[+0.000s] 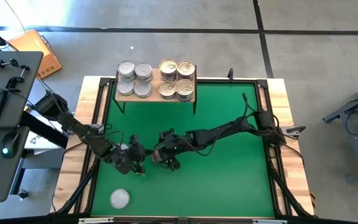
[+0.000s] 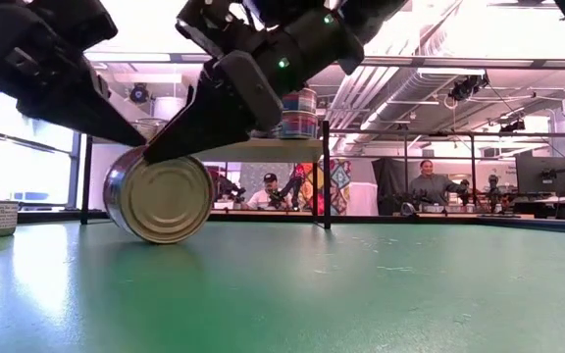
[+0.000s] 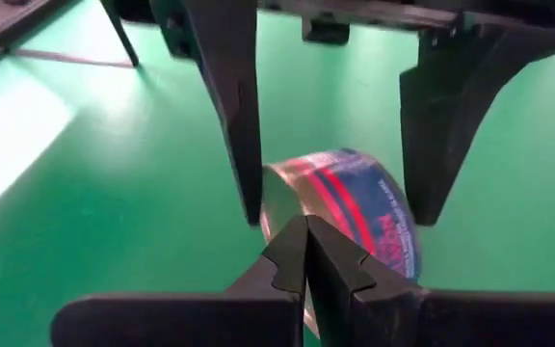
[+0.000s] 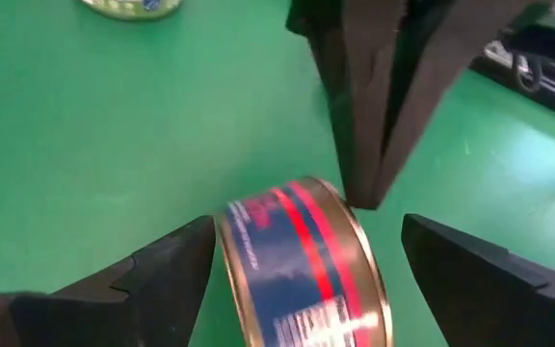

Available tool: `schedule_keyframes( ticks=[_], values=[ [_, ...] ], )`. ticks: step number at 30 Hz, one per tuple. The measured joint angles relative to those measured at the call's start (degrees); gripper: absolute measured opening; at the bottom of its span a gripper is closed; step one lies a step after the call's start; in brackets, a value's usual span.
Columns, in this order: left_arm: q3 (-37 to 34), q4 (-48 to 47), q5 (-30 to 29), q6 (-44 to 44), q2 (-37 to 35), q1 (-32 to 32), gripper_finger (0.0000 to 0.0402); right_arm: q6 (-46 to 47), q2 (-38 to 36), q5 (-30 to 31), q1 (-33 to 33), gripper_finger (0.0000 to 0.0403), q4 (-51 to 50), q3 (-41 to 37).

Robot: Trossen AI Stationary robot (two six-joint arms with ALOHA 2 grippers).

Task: Stack canned seafood by type on shelf
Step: Stack the blue-pink tuna can on the other green tuna can on the shelf

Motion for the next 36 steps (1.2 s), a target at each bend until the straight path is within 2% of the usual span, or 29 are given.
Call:
schedule_keyframes(
  ticks=[4,8,12,18,20,25,29,34,36],
  values=[
    [0.0,1.48,0.87,1.9,-0.02,0.95,0.0,-1.73,0.0,-1.19,-0.17,0.0324,-0.53,0.0],
    [0.02,1.88,1.11,3.07,-0.02,1.09,0.0,-3.11,-0.02,-1.14,0.29,0.0306,-2.0,0.0],
    [0.02,1.16,1.1,3.06,-0.03,0.3,0.0,-1.07,-0.02,1.59,1.19,0.0267,-4.72,0.0],
    [0.02,-1.63,-0.05,0.29,-0.3,-2.37,0.0,4.31,-0.11,9.11,3.37,0.0179,-8.08,0.04],
    [0.02,-3.21,-0.63,-1.54,-0.3,-3.23,0.0,5.66,-0.13,10.34,4.3,0.0178,-8.24,-0.06],
    [0.02,-8.85,-4.29,-8.21,-0.3,-6.62,0.0,8.11,-0.93,21.93,7.2,0.0178,-5.8,-3.62],
    [0.02,-12.22,-9.68,-12.96,-0.3,-9.38,0.0,5.71,-2.9,29.92,8.89,0.0178,-5.93,-4.79],
    [-0.74,-11.64,-13.72,-13.95,-0.28,-10.42,0.0,-7.94,-8.49,45.82,8.63,0.0178,-3.96,0.5],
    [-1.13,-10.44,-14.42,-13.83,-0.3,-10.36,0.0,-14.74,-9.5,49.64,6.38,0.0178,-3.33,3.4]
  ],
)
